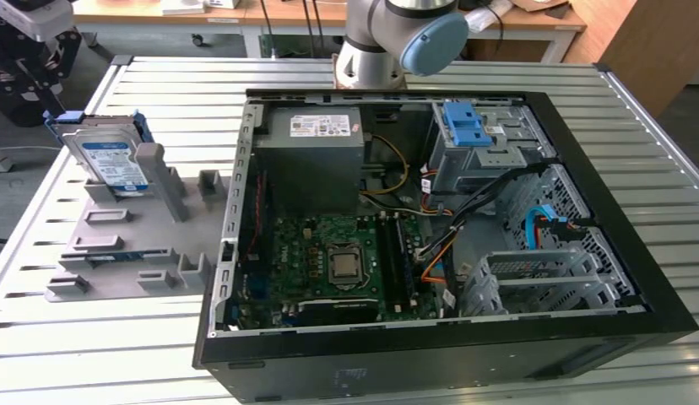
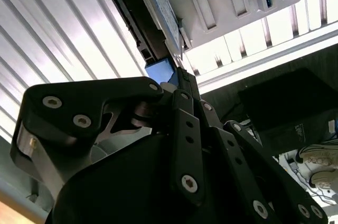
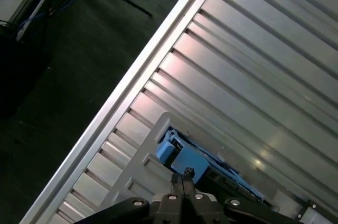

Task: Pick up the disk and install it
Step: 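Pick up the disk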

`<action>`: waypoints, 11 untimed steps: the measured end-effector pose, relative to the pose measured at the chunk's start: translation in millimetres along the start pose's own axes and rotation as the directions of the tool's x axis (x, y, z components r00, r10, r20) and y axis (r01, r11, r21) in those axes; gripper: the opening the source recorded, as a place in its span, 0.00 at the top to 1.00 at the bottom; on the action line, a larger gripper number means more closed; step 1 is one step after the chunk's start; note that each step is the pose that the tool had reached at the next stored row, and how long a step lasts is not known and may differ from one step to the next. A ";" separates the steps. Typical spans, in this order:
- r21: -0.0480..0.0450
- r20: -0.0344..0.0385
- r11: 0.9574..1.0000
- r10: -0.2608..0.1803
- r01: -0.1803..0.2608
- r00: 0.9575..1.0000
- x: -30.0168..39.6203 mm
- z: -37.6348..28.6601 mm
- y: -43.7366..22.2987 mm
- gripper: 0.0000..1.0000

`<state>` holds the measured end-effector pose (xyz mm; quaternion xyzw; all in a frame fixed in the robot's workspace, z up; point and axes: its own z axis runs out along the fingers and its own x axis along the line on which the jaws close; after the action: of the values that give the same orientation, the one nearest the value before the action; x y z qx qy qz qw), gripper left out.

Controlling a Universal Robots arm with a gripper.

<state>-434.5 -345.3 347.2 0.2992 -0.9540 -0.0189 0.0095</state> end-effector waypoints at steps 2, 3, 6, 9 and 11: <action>0.000 -0.001 1.000 -0.019 0.019 1.000 0.0 0.0 0.0 0.89; 0.000 -0.001 1.000 -0.028 0.028 1.000 0.0 0.0 0.0 0.89; 0.000 -0.002 0.998 -0.055 0.055 0.998 0.0 0.0 0.0 0.89; 0.000 -0.003 0.997 -0.082 0.082 0.997 0.0 0.0 0.0 0.89; 0.000 -0.004 0.995 -0.101 0.101 0.995 0.0 0.0 0.0 0.89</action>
<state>-434.5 -345.4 347.2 0.3469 -0.9376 -0.0184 0.0104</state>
